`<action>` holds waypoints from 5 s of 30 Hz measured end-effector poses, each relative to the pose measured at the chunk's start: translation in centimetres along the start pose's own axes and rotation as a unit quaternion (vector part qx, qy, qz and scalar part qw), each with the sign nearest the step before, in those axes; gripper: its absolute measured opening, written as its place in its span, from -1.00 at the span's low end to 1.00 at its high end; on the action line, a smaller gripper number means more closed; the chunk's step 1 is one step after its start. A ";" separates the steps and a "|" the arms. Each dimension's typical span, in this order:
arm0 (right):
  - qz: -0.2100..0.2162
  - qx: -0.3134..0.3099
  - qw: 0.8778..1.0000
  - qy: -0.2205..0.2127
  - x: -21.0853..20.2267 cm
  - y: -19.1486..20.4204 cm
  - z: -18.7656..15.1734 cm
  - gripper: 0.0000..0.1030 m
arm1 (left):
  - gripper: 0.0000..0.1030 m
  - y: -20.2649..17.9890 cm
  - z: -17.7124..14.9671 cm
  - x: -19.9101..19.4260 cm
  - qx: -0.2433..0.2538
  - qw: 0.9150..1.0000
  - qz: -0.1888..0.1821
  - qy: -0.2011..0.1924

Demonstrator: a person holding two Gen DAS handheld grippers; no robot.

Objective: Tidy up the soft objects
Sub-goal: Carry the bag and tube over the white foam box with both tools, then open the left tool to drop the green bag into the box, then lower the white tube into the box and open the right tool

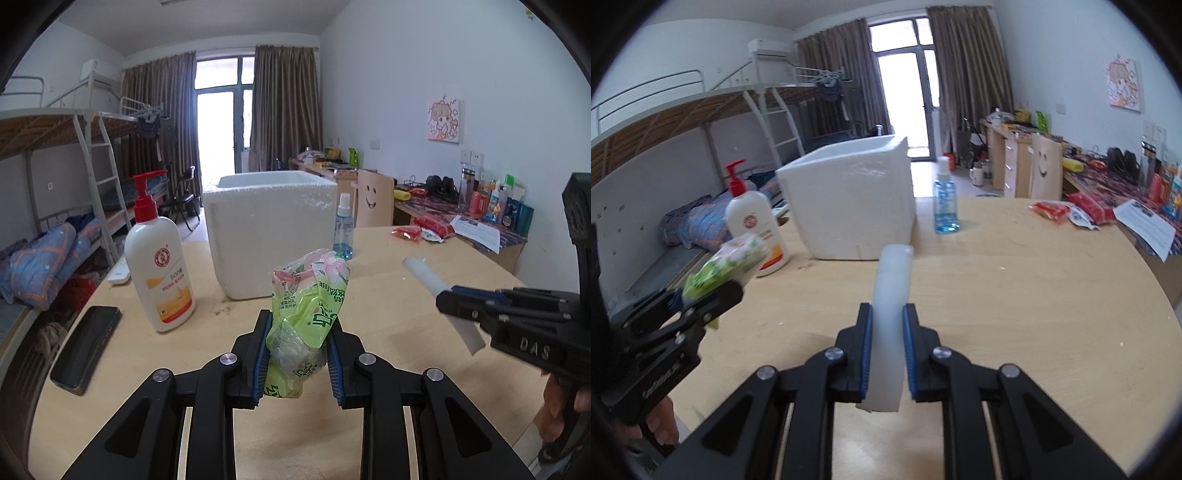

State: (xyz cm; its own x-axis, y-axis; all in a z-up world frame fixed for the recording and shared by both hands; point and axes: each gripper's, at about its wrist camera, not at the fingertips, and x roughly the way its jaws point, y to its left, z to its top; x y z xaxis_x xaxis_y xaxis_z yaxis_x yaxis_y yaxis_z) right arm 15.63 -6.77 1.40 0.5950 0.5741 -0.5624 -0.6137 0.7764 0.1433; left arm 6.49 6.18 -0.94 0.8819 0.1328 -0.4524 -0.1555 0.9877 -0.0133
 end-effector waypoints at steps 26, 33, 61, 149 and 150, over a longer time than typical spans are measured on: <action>0.043 -0.050 0.997 -0.046 -1.6 4.3 2.8 -0.63 | -0.44 1.6 3.5 -2.3 -0.005 0.999 0.018 -0.048; 0.051 -0.058 0.996 -0.054 -1.1 4.3 4.9 -0.63 | -0.44 2.0 5.4 -1.7 -0.001 0.998 0.024 -0.055; 0.058 -0.064 0.995 -0.044 3.8 4.0 12.8 -0.63 | -0.44 4.6 12.5 4.0 -0.001 0.998 0.036 -0.049; 0.072 -0.044 0.996 -0.023 11.2 2.3 18.5 -0.62 | 0.98 8.2 16.4 10.4 -0.022 0.994 0.096 -0.050; 0.073 -0.046 0.996 -0.022 11.4 2.5 18.5 -0.62 | 0.98 8.3 16.3 10.3 -0.025 0.994 0.097 -0.051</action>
State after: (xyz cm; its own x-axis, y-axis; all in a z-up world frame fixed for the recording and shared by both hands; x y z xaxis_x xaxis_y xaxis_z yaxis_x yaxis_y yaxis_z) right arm 30.49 6.47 10.44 0.5175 0.6910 -0.5047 -0.7385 0.6586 0.1445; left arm 21.53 17.05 8.89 0.8736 0.3301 -0.3575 -0.3466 0.9378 0.0189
